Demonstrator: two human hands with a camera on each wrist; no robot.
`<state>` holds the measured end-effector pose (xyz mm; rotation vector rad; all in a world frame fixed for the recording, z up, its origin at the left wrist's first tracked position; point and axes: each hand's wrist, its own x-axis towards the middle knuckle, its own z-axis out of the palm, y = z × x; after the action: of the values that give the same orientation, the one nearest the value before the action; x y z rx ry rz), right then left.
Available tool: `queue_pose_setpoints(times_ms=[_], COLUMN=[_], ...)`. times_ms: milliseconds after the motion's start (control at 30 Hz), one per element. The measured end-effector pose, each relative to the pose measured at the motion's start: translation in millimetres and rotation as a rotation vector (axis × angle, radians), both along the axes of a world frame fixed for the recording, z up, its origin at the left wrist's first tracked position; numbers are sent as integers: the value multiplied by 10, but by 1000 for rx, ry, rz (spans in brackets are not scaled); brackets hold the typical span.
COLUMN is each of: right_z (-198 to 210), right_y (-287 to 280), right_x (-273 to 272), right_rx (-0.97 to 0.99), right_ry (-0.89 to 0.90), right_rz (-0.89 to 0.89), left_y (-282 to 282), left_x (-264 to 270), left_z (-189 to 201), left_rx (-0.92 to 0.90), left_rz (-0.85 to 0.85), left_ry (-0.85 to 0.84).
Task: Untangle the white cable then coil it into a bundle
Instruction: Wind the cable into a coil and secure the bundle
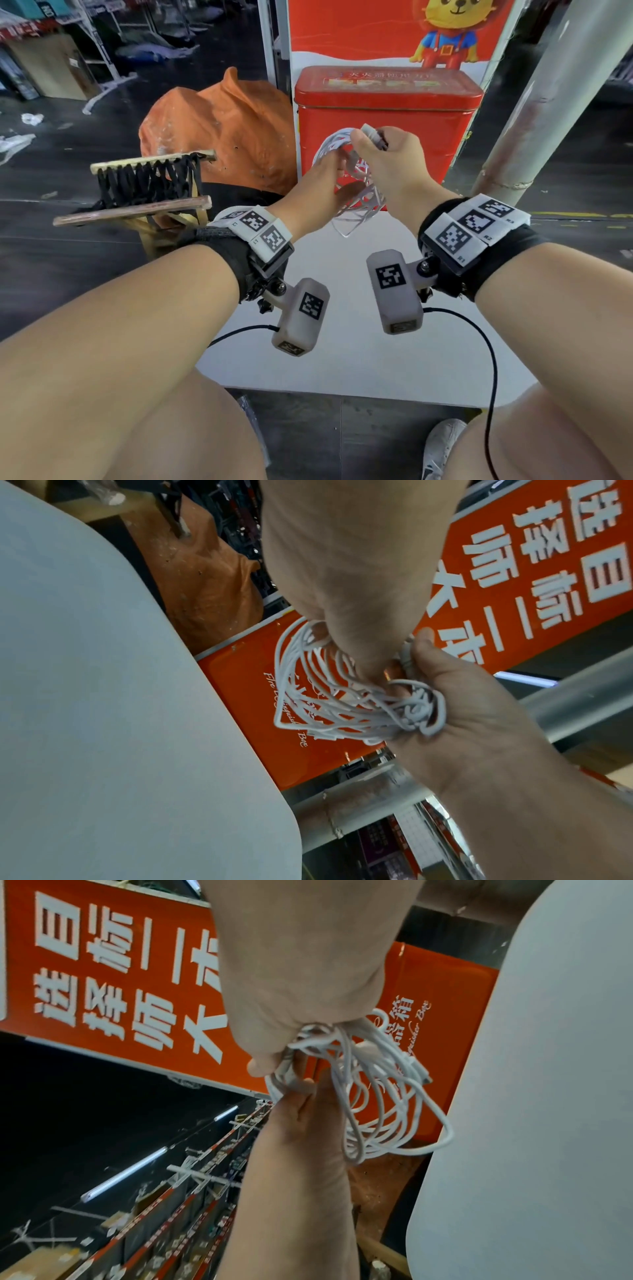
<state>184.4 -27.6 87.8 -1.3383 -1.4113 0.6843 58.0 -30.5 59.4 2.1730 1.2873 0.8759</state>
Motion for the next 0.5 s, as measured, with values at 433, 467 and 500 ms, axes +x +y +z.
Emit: queue_pose_setpoints(times_ms=[433,467,500], right_z=[-51,-77,-102], right_y=[62,81,92], right_x=[208,229,244], right_rx=[61,57,57], right_ry=[-220,-261,-300], right_rz=[19,42,64], left_y=[-44,-45,-49], left_x=[-96,-104,-101], left_z=[133,165,189], left_rx=[-207,-205,-216], left_rz=[96,107,105], left_ry=[-381,-375,-361])
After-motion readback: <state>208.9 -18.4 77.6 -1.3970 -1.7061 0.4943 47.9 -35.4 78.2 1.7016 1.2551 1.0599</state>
